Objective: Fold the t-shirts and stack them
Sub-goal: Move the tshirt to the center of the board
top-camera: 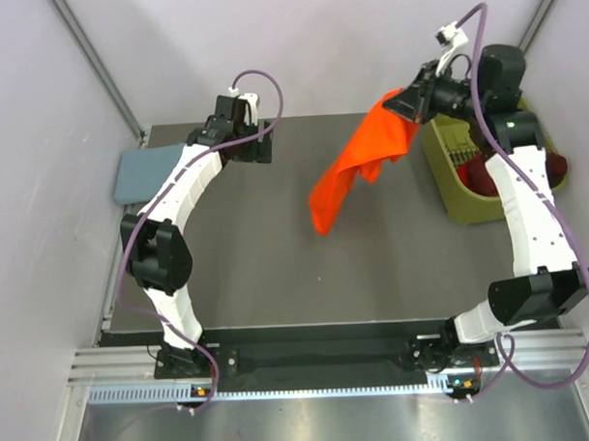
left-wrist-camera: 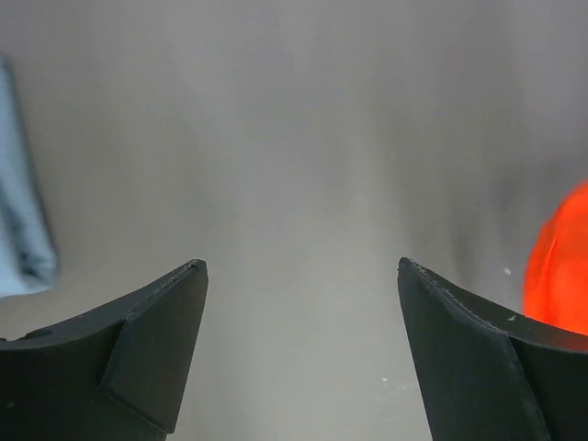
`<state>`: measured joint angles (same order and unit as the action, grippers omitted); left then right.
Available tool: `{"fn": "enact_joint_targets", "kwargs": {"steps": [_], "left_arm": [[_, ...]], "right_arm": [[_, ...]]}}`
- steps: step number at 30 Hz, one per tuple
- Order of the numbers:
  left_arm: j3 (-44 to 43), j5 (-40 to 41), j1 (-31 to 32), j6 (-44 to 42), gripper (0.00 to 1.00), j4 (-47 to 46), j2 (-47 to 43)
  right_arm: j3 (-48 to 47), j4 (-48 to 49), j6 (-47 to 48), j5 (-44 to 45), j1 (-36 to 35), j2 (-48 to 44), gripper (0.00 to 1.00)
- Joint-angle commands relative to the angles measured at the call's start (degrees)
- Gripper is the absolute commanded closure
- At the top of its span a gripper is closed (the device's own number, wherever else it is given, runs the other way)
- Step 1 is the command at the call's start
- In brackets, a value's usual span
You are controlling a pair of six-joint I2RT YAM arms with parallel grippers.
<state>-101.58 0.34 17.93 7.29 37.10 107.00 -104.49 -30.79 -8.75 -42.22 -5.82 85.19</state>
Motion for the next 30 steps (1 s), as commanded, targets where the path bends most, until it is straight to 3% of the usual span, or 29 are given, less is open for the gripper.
{"fn": "enact_joint_targets", "kwargs": {"steps": [1, 2, 5, 6, 11, 18, 24, 25, 28, 30], "left_arm": [[0.2, 4.6, 0.1, -1.7, 0.1, -1.9, -4.8], [0.3, 4.7, 0.1, -1.8, 0.05, -1.8, -5.0], [0.9, 3.1, 0.0, -2.0, 0.01, -1.2, -5.8], [1.6, 0.6, 0.0, -1.8, 0.01, -1.0, -6.2], [7.3, -10.4, 0.0, 0.1, 0.04, 0.5, -9.0], [19.6, -32.4, 0.5, 2.6, 0.26, -1.1, -10.4], [22.7, -30.6, 5.4, 0.4, 0.28, 1.1, -6.0], [23.0, -30.8, 6.1, 0.9, 0.28, 0.6, -5.0], [22.7, -31.8, 8.2, 0.8, 0.27, 0.2, -4.0], [22.1, -31.3, 9.5, 0.4, 0.26, 0.2, -2.9]], "right_arm": [[4.7, 0.6, -0.9, -2.7, -4.0, 0.9, 0.98], [6.9, -0.1, -0.6, -2.8, -4.5, 1.2, 0.78], [15.4, -3.0, 1.6, -0.3, -5.0, 3.1, 0.03], [16.6, -3.5, 2.5, 0.8, -4.9, 3.8, 0.0], [17.6, -4.9, 4.1, 10.0, -5.0, 5.3, 0.0], [21.9, -6.9, 12.6, 16.8, -5.1, 5.1, 0.05], [28.2, -9.4, 20.3, 21.0, -9.4, 4.6, 0.34], [29.4, -9.7, 21.8, 21.7, -11.7, 4.7, 0.46], [30.7, -10.4, 27.2, 22.8, -16.1, 5.3, 0.55], [31.2, -9.7, 28.2, 24.0, -17.6, 6.0, 0.55]]}}
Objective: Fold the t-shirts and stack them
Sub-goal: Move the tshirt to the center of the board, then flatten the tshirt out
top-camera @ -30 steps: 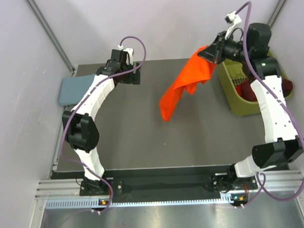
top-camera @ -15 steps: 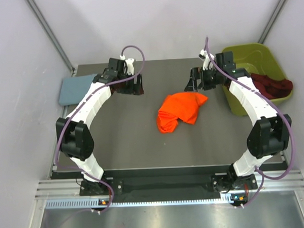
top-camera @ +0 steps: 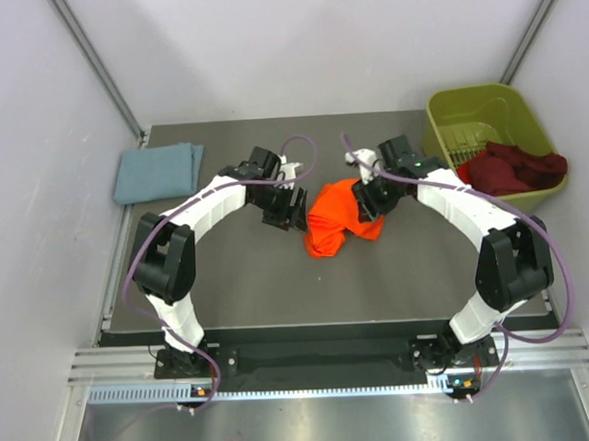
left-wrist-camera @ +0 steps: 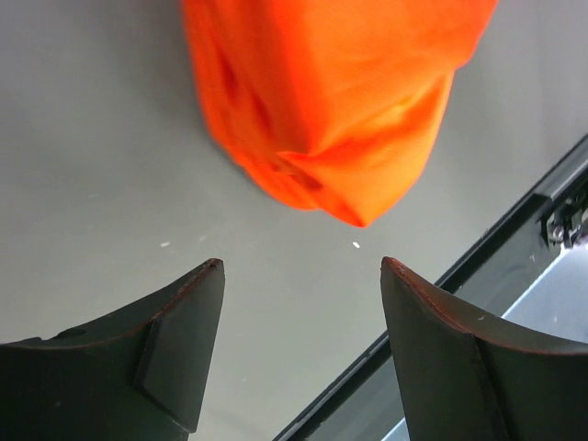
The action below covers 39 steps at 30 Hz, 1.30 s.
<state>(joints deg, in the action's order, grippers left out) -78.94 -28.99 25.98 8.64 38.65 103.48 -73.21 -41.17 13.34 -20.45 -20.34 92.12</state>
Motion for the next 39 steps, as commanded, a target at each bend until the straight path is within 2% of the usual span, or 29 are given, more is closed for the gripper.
{"fn": "enact_joint_targets", "kwargs": {"steps": [1, 4, 7, 8, 10, 13, 17, 19, 21, 22, 23, 24, 25, 26, 28, 34, 39], "left_arm": [[-0.8, -2.0, 2.3, -0.8, 0.26, -1.0, 2.1], [-1.7, -2.3, 3.5, -0.2, 0.26, -1.4, 5.2], [-2.7, -2.7, 4.0, 0.2, 0.26, -1.2, 8.4], [-2.9, -2.7, 4.1, 0.4, 0.26, -1.2, 9.2], [-3.9, -2.7, 4.3, 0.5, 0.27, -1.4, 11.5], [-6.2, -3.0, 4.3, 0.6, 0.33, -0.9, 13.8], [-9.9, -3.5, 4.4, 0.0, 0.44, 0.4, 16.3], [-10.7, -3.4, 4.4, -0.1, 0.46, 0.4, 17.1], [-11.6, -3.6, 4.4, -0.6, 0.58, 0.4, 17.6], [-11.9, -3.8, 4.4, -0.6, 0.62, 0.5, 17.7], [-12.0, -3.9, 4.4, -1.3, 0.74, 0.8, 17.7], [-11.9, -3.8, 4.4, -1.3, 0.9, 0.9, 17.4], [-11.8, -3.7, 4.4, -1.5, 0.95, 1.0, 17.1], [-11.4, -3.6, 4.4, -1.9, 0.98, 1.4, 16.8], [-11.1, -2.9, 4.3, -2.4, 1.0, 1.9, 15.4], [-10.7, 1.7, 1.5, -5.6, 1.0, 5.5, 8.0], [-15.5, 8.0, 0.3, -14.6, 1.0, 8.2, -0.1]], "right_arm": [[0.0, 0.9, 6.3, 2.6, -4.3, -0.5, 0.55], [0.0, 1.9, 7.7, 3.8, -5.9, 1.1, 0.53], [-0.5, 2.1, 8.6, 6.6, -7.3, 2.9, 0.46], [-0.4, 3.1, 9.0, 7.8, -7.8, 3.2, 0.35], [-0.1, 4.1, 9.2, 12.2, -9.4, 3.8, 0.25], [0.3, 5.6, 10.0, 17.0, -10.9, 4.8, 0.26], [0.8, 7.8, 11.7, 18.5, -11.6, 7.3, 0.33], [0.9, 8.6, 12.1, 19.5, -12.0, 8.4, 0.35], [0.4, 9.4, 12.1, 19.9, -12.4, 9.6, 0.49], [0.3, 9.5, 12.1, 20.2, -12.4, 9.8, 0.6], [0.1, 10.1, 12.2, 20.2, -12.5, 10.0, 0.63], [-0.3, 10.2, 12.1, 20.3, -12.6, 10.2, 0.67], [-0.5, 10.4, 12.1, 20.2, -12.5, 10.4, 0.82], [-0.8, 10.6, 12.2, 20.3, -12.6, 10.8, 0.88], [-1.8, 10.4, 12.6, 22.4, -12.7, 11.0, 1.0], [-6.7, 7.5, 14.3, 25.7, -12.0, 6.2, 1.0], [-11.2, 3.9, 16.0, 26.2, -11.5, -2.3, 1.0]]}}
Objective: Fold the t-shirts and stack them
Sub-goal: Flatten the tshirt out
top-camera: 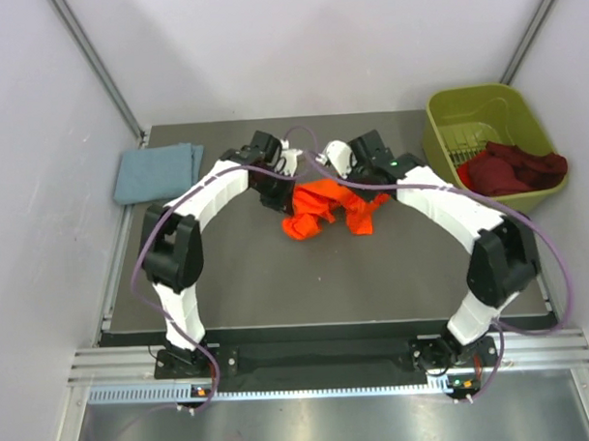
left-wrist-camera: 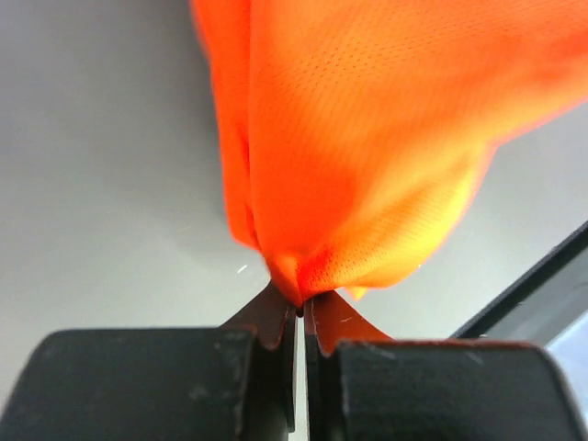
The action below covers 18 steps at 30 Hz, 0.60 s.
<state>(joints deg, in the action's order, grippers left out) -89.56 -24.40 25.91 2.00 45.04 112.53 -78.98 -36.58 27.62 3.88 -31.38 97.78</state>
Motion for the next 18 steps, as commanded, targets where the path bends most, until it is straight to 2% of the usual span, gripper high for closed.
{"fn": "enact_joint_targets", "kwargs": {"steps": [1, 8, 14, 16, 18], "left_arm": [[-5.4, 3.9, 0.4, -9.8, 1.0, 2.3, -10.2], [-6.0, 6.9, 0.4, -14.5, 1.0, 5.0, -20.1], [-3.2, 4.8, 0.4, -23.3, 1.0, 9.2, -34.3], [0.1, 4.9, 0.4, -26.7, 1.0, 8.1, -38.6], [3.3, 6.5, 0.4, -28.4, 1.0, 2.6, -45.6]], "right_arm": [[-6.1, -2.2, 1.7, 1.3, -0.4, -9.0, 1.0], [-11.1, -7.1, -0.5, -0.3, -0.5, -19.2, 1.0], [-7.6, -14.3, -1.0, -12.9, -0.5, -30.2, 1.0], [-6.7, -16.8, -1.1, -15.4, -0.5, -32.6, 1.0], [-5.7, -17.6, -0.7, -16.5, -0.5, -36.2, 1.0]]}}
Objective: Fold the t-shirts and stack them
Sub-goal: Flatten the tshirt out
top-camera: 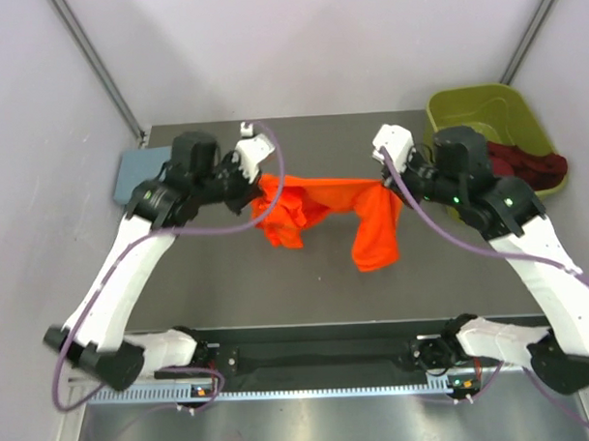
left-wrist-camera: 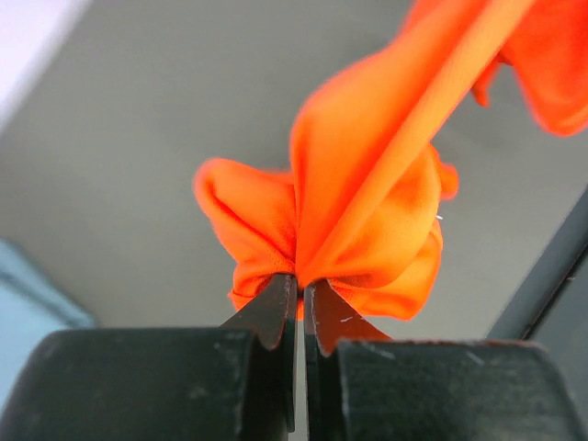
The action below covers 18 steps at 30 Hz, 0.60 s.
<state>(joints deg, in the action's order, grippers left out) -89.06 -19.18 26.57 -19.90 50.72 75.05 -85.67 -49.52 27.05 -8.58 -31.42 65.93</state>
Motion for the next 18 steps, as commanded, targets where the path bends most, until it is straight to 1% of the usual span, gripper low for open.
{"fn": "enact_joint_targets", "kwargs": {"steps": [1, 2, 4, 6, 7, 8, 9, 10, 11, 12, 13, 14, 15, 16, 17, 18], "left_arm": [[5.4, 3.4, -0.3, -7.1, 1.0, -5.1, -10.2], [6.6, 4.2, -0.3, -7.4, 1.0, -6.6, -12.8], [8.3, 6.2, -0.3, -9.6, 1.0, -6.8, -13.0], [7.8, 8.7, -0.3, -9.5, 1.0, -4.0, -9.4], [7.5, 10.8, -0.3, -9.1, 1.0, -3.3, -5.1], [7.3, 10.8, -0.7, -8.8, 1.0, -2.6, -2.8], [7.7, 10.8, -1.2, -8.3, 1.0, -2.8, -0.6], [7.8, 10.8, -1.7, -7.7, 1.0, -3.9, 3.7], [7.8, 9.4, -3.3, -7.3, 1.0, -4.7, 5.6], [8.3, 8.6, -4.4, -6.1, 1.0, -6.0, 7.5], [8.6, 8.4, -5.4, -5.0, 1.0, -8.0, 9.1], [8.9, 6.5, -8.1, -4.1, 1.0, -11.6, 12.3], [8.7, 5.0, -9.5, -3.0, 1.0, -12.9, 14.1], [8.2, 4.5, -10.6, -2.4, 1.0, -14.0, 17.9], [7.5, 4.3, -12.2, -1.8, 1.0, -15.9, 20.0], [5.0, 4.8, -12.9, -0.2, 1.0, -16.6, 22.1]], "right_arm": [[1.6, -4.5, -0.2, -4.3, -0.4, -6.1, 1.0], [3.1, -4.2, -0.2, -4.5, -0.5, -6.8, 1.0], [5.3, -1.7, -0.9, -4.3, -0.4, -6.9, 1.0], [8.1, 2.2, -3.3, -5.8, 0.8, -4.2, 1.0], [8.6, 3.6, -4.7, -7.3, 1.9, -2.5, 1.0], [8.9, 4.9, -6.3, -9.2, 4.7, -0.7, 1.0], [8.8, 7.6, -9.9, -12.4, 6.1, 1.5, 1.0], [8.3, 8.7, -11.6, -14.1, 7.7, 6.4, 1.0], [6.9, 9.8, -13.0, -15.6, 10.5, 9.1, 1.0], [5.8, 11.3, -15.6, -17.0, 11.5, 11.9, 1.0], [4.7, 12.1, -16.8, -17.4, 12.7, 17.4, 1.0], [2.7, 12.9, -17.5, -18.0, 14.4, 20.0, 1.0], [1.5, 13.9, -17.5, -18.6, 15.1, 22.5, 1.0], [0.2, 14.3, -16.9, -17.9, 15.4, 27.5, 1.0], [-2.8, 14.6, -16.7, -17.0, 16.2, 29.9, 1.0], [-4.7, 14.7, -16.2, -15.6, 16.6, 32.5, 1.0]]}}
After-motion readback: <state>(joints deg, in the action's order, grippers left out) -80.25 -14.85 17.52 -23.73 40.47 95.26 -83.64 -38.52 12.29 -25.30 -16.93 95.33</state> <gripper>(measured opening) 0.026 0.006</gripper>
